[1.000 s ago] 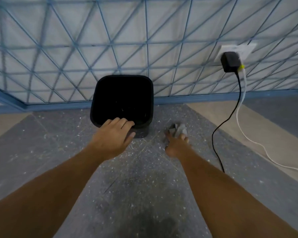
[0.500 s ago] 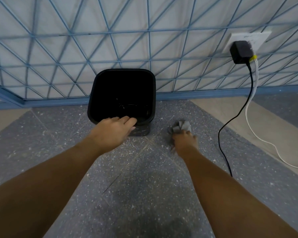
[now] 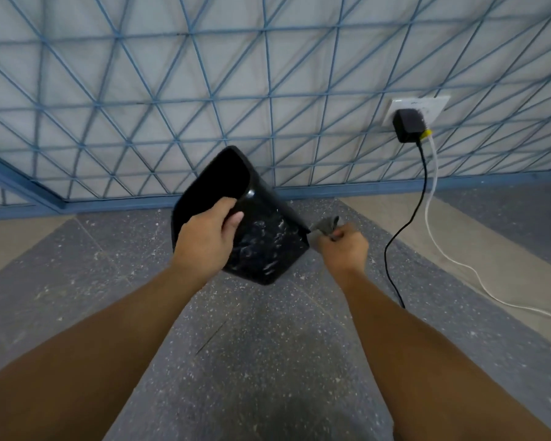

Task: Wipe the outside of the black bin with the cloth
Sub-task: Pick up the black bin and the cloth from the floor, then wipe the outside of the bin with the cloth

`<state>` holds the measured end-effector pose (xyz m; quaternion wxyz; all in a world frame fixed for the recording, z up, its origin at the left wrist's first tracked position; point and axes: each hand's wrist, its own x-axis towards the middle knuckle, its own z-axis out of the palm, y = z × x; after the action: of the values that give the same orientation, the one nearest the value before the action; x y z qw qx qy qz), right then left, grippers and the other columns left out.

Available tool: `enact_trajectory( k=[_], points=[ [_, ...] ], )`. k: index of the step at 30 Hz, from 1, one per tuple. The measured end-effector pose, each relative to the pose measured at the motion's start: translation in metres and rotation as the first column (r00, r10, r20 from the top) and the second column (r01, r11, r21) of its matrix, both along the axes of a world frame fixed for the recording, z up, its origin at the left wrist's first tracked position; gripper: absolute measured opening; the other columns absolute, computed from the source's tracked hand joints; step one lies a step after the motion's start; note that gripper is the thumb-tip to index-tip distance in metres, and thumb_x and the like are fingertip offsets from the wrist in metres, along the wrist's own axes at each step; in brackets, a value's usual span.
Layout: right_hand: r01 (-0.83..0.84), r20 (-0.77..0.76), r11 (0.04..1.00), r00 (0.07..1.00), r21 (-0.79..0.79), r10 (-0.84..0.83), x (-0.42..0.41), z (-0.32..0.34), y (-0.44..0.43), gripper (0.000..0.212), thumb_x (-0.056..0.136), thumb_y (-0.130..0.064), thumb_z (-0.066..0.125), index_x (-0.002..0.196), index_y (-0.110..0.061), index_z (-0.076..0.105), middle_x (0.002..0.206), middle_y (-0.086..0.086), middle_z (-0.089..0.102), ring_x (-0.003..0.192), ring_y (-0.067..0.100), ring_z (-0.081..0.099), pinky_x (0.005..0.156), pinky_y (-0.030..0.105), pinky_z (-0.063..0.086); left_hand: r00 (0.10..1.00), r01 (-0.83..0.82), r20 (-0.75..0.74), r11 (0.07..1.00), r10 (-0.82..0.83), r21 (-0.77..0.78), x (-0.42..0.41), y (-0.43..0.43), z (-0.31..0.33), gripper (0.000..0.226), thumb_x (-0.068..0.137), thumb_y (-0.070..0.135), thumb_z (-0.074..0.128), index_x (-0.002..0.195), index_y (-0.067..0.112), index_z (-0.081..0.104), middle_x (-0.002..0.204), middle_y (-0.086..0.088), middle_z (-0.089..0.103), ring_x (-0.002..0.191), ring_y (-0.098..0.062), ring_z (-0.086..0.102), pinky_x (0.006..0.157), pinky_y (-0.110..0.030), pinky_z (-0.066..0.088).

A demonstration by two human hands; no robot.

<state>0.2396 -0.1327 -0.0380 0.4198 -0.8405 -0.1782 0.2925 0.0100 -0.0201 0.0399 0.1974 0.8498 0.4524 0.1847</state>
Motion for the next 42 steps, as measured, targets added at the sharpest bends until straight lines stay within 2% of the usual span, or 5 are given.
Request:
enact_trajectory(
  k=[11, 15, 20, 24, 42],
  points=[
    [0.114, -0.163, 0.920, 0.985, 0.375, -0.056, 0.023, 0.179, -0.022, 0.013, 0.090, -0.020, 0.077, 0.095, -0.009, 0.072, 0.081, 0.004, 0.070, 0.075, 0.015, 0.064, 0.065, 0.026, 0.051, 0.863, -0.249, 0.361, 0.919, 0.354, -0.307, 0.014, -0.087, 0.134, 0.041, 0.114, 0.037, 0.037, 0.151, 0.021, 0.044, 0.107, 0.005, 0.059, 0.081, -0.009, 0.056, 0.082, -0.031, 0.041],
    [-0.243, 0.273, 0.903, 0.950, 0.355, 0.149, 0.007, 0.231, -0.013, 0.035, 0.096, -0.031, 0.071, 0.076, -0.004, 0.065, 0.076, 0.012, 0.066, 0.068, 0.016, 0.060, 0.059, 0.017, 0.044, 0.763, -0.298, 0.482, 0.895, 0.432, -0.331, 0.011, -0.097, 0.162, 0.028, 0.114, 0.035, 0.040, 0.128, 0.016, 0.055, 0.094, 0.005, 0.060, 0.082, -0.012, 0.058, 0.069, -0.024, 0.045],
    [-0.470, 0.574, 0.862, 0.765, 0.188, 0.292, -0.024, 0.268, -0.008, 0.036, 0.102, -0.045, 0.056, 0.123, -0.021, 0.072, 0.137, 0.008, 0.054, 0.129, 0.029, 0.045, 0.113, 0.039, 0.037, 0.600, -0.344, 0.615, 0.859, 0.512, -0.379, 0.000, -0.108, 0.202, 0.024, 0.111, 0.037, 0.047, 0.107, 0.018, 0.060, 0.079, 0.006, 0.055, 0.067, -0.004, 0.050, 0.063, -0.024, 0.040],
    [-0.610, 0.753, 0.788, 0.554, 0.078, 0.354, -0.028, 0.295, -0.017, 0.049, 0.097, -0.025, 0.065, 0.145, -0.021, 0.056, 0.135, 0.010, 0.049, 0.123, 0.032, 0.038, 0.108, 0.041, 0.037, 0.520, -0.364, 0.659, 0.839, 0.543, -0.404, 0.001, -0.117, 0.221, 0.035, 0.108, 0.044, 0.052, 0.098, 0.014, 0.067, 0.065, 0.006, 0.050, 0.062, -0.003, 0.049, 0.061, -0.024, 0.040],
    [-0.556, 0.748, 0.816, 0.607, 0.157, 0.269, -0.093, 0.305, -0.047, 0.037, 0.083, 0.001, 0.068, 0.118, -0.007, 0.070, 0.114, 0.008, 0.054, 0.098, 0.027, 0.044, 0.083, 0.045, 0.052, 0.540, -0.427, 0.576, 0.790, 0.614, -0.441, 0.020, -0.171, 0.212, 0.041, 0.111, 0.043, 0.041, 0.085, 0.016, 0.058, 0.075, 0.000, 0.059, 0.071, -0.015, 0.058, 0.068, -0.039, 0.043]
  ],
)
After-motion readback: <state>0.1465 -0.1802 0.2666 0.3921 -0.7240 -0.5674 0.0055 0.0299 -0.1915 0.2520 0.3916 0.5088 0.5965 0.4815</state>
